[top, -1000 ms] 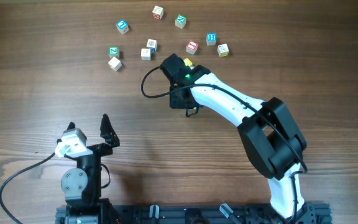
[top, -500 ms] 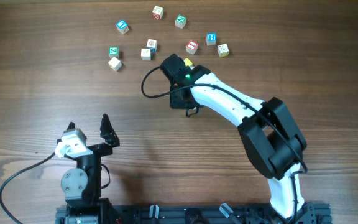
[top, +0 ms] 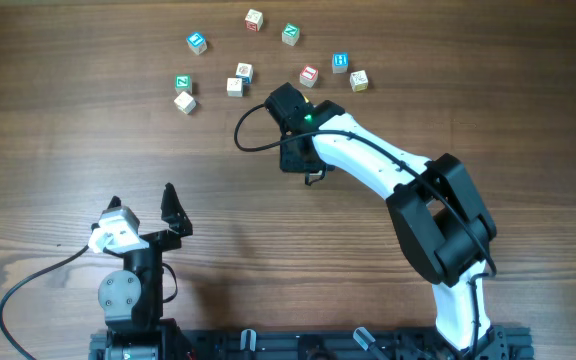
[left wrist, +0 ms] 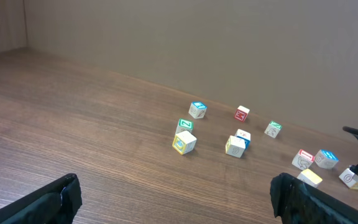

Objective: Form a horizontal line

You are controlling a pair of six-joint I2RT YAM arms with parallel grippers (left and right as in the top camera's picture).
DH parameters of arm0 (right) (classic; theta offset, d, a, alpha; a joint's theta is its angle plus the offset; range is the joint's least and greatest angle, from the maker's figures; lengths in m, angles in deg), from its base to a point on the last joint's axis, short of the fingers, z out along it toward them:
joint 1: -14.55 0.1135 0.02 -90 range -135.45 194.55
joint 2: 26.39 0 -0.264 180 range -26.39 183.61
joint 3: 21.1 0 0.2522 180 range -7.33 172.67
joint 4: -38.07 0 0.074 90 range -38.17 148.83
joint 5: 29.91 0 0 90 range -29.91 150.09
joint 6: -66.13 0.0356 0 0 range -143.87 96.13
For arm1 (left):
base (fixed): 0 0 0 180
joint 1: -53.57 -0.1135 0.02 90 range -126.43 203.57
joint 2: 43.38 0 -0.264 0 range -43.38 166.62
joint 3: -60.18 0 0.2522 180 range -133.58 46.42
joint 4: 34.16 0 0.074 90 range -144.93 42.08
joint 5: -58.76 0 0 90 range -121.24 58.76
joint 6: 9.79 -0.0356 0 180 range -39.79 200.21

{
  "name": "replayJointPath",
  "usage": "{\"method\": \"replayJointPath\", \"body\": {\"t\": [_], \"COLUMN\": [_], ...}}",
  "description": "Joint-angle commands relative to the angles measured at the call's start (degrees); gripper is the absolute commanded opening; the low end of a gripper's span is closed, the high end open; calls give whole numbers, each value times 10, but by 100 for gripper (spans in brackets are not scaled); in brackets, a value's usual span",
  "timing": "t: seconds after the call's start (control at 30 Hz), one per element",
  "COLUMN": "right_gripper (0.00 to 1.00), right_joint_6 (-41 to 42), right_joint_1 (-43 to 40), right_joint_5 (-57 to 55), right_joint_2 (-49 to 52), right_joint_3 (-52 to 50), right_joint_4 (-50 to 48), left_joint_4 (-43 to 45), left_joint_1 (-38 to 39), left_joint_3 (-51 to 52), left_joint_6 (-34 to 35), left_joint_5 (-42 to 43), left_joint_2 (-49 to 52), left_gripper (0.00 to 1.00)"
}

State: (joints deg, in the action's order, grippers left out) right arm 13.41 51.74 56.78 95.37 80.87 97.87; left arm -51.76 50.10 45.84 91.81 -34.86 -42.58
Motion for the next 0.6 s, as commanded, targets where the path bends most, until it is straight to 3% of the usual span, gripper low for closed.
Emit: {"method": "replayJointPath", "body": {"t": [0.0, 0.57], "right_gripper": [5, 4], "right_joint_6": [3, 4], "right_joint_1": [-2, -28], "right_joint_5": [-14, -12], "right_joint_2": [7, 7], "right_joint_3": [-4, -5], "right_joint_4": [-1, 30], "left_joint_4": [1, 1], "left_joint_1": [2, 2], "left_joint_3": [2, 2], "left_joint_6": [-9, -9], "left_joint_5": [-8, -8], "left_joint_2": [-4, -4], "left_gripper": [100, 100]}}
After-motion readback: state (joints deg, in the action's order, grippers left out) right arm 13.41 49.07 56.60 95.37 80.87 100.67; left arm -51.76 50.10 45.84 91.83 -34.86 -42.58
